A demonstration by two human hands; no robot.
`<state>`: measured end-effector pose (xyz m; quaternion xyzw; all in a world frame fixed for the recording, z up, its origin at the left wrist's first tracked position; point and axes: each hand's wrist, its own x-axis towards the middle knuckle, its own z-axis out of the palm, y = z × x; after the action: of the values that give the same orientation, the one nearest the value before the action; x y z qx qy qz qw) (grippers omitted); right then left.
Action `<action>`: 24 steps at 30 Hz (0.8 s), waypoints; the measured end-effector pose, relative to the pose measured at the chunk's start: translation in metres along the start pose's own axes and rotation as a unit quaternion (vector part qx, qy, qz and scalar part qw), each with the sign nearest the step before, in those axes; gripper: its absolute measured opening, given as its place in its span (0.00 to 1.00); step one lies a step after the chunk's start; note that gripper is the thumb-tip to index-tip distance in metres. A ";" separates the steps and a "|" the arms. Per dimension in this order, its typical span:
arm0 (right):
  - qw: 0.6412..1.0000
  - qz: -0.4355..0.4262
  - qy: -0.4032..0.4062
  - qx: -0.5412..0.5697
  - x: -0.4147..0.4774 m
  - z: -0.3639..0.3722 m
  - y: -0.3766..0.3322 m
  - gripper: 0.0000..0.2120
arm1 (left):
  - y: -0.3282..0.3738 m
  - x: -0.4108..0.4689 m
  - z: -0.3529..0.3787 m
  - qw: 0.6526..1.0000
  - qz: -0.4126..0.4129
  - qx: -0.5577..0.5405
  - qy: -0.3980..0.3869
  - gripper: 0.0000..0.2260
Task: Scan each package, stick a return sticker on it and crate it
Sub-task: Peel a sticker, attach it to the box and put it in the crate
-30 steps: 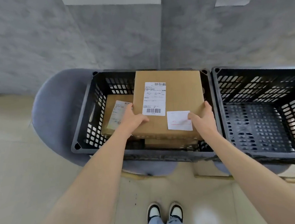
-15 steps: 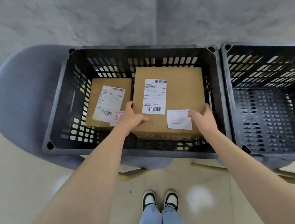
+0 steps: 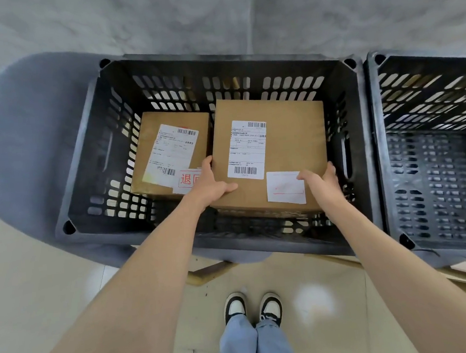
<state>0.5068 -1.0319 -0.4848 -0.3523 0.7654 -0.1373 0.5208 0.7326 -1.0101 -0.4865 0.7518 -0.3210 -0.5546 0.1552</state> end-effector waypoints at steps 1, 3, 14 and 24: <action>1.000 -0.001 0.000 -0.013 0.000 0.001 0.001 0.43 | 0.000 0.000 0.000 1.000 -0.001 0.006 0.000 0.42; 0.999 -0.003 0.000 -0.032 -0.001 0.003 0.001 0.44 | 0.002 -0.001 -0.001 1.000 0.001 0.026 0.004 0.42; 0.997 -0.066 0.017 -0.045 -0.038 -0.007 -0.030 0.42 | 0.032 -0.042 -0.017 0.997 0.043 0.052 0.045 0.40; 0.993 -0.117 -0.008 -0.024 -0.140 -0.033 -0.045 0.41 | 0.065 -0.149 -0.020 0.989 0.092 0.103 0.041 0.33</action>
<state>0.5241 -0.9735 -0.3465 -0.4525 0.7180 -0.1762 0.4987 0.7042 -0.9633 -0.3319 0.7529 -0.4382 -0.4706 0.1402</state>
